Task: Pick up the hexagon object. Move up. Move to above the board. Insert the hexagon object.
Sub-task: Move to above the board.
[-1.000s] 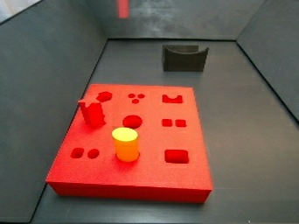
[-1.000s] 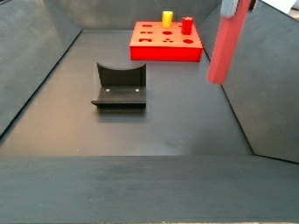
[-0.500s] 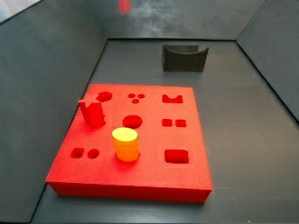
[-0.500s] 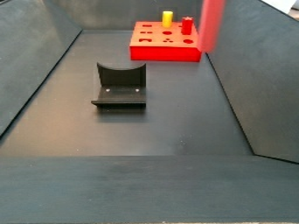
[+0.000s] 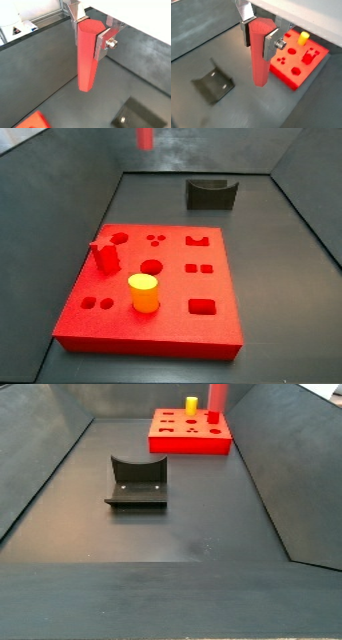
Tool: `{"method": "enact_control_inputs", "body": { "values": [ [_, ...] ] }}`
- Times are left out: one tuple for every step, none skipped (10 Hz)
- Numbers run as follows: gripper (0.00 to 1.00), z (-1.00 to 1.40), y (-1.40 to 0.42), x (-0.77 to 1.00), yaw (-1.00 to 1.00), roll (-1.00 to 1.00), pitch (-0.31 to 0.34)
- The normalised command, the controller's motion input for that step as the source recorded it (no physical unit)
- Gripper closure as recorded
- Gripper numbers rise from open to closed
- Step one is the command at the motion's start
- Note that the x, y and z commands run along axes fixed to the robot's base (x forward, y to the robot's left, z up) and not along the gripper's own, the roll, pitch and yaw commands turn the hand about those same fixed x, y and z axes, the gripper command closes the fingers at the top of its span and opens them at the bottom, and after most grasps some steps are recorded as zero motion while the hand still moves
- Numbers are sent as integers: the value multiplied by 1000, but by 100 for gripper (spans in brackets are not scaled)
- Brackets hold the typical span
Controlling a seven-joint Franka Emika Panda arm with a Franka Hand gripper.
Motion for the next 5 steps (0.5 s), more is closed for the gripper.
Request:
{"method": "enact_control_inputs", "body": {
  "values": [
    [100,171,-1000,238,-62,-36,144],
    [100,173,-1000,248,-36,-24,148],
    [100,173,-1000,256,-21,-36,145],
    [100,177,-1000,269,-3,-4,138],
    [100,179,-1000,278,7,3,137]
  ]
}}
